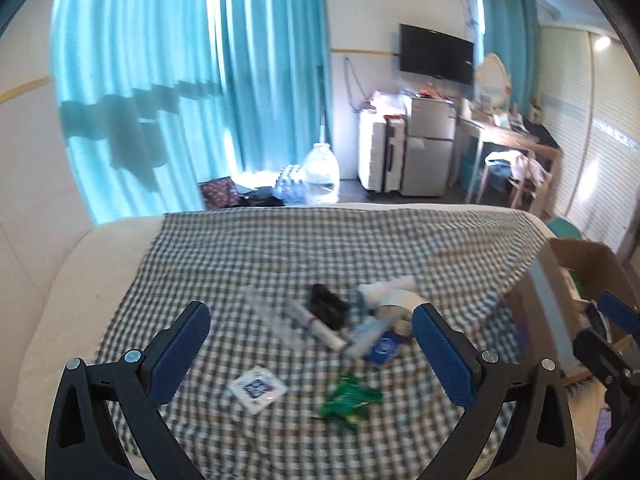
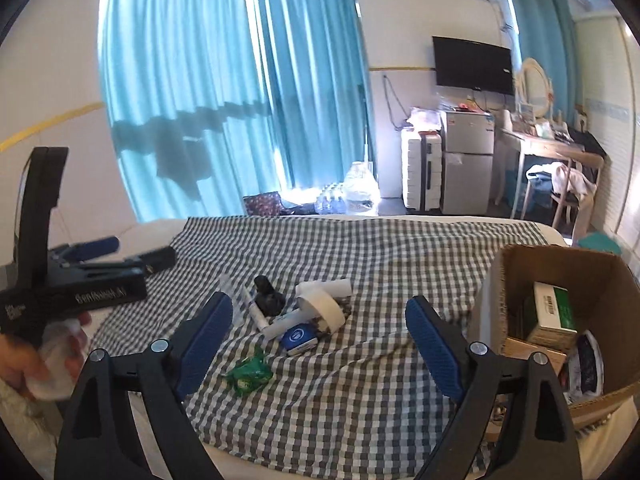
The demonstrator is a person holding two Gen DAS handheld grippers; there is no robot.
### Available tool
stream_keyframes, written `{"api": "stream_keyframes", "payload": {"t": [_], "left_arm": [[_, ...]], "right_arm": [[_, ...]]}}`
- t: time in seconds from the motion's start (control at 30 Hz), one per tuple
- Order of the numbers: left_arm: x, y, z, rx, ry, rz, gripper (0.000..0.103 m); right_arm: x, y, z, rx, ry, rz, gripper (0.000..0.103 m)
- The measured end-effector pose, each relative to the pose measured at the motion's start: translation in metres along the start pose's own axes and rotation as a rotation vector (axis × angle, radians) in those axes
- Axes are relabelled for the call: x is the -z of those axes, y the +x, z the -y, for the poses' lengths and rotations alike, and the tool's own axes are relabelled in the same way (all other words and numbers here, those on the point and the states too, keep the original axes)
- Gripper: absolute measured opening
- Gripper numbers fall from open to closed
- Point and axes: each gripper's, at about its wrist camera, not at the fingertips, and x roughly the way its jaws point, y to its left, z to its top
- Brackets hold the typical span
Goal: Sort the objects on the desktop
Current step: 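Move both open tools back over the remaining items on the bed, then grasp the white-blue snack sachet with the left tool while the right tool grasps the white tape roll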
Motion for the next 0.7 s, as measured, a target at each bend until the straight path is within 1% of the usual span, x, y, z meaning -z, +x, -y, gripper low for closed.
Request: {"api": "stream_keyframes", "payload": {"t": [0.1,0.17,0.27,0.33,0.47,0.6,0.7], "left_arm": [[0.014,0.018,-0.031,-0.041,-0.054,-0.057,0.103],[0.028,0.034,-0.049,-0.053,-0.089,-0.106,0.103],[0.049,0.054,-0.061,-0.058,-0.109,-0.158,0.103],[0.063,0.071,-0.064,-0.043,-0.117,-0.199,0.103],[0.087,0.102,-0.065,0.02,-0.118,-0.291,0.103],[0.104,0.128,-0.062,0.033,-0.102,-0.349,0.103],[0.113,0.145,-0.059,0.032,-0.04,-0.384,0.103]], "right_arm": [[0.008,0.022,-0.008,-0.023,0.015,-0.044,0.089],[0.015,0.037,-0.008,-0.031,0.04,-0.068,0.089],[0.024,0.058,-0.009,-0.015,0.033,-0.099,0.089],[0.032,0.072,-0.01,-0.002,0.01,-0.122,0.089],[0.05,0.096,-0.007,0.008,0.003,-0.185,0.089],[0.057,0.114,0.001,0.007,0.009,-0.223,0.089],[0.054,0.132,0.007,-0.011,0.008,-0.239,0.089]]}}
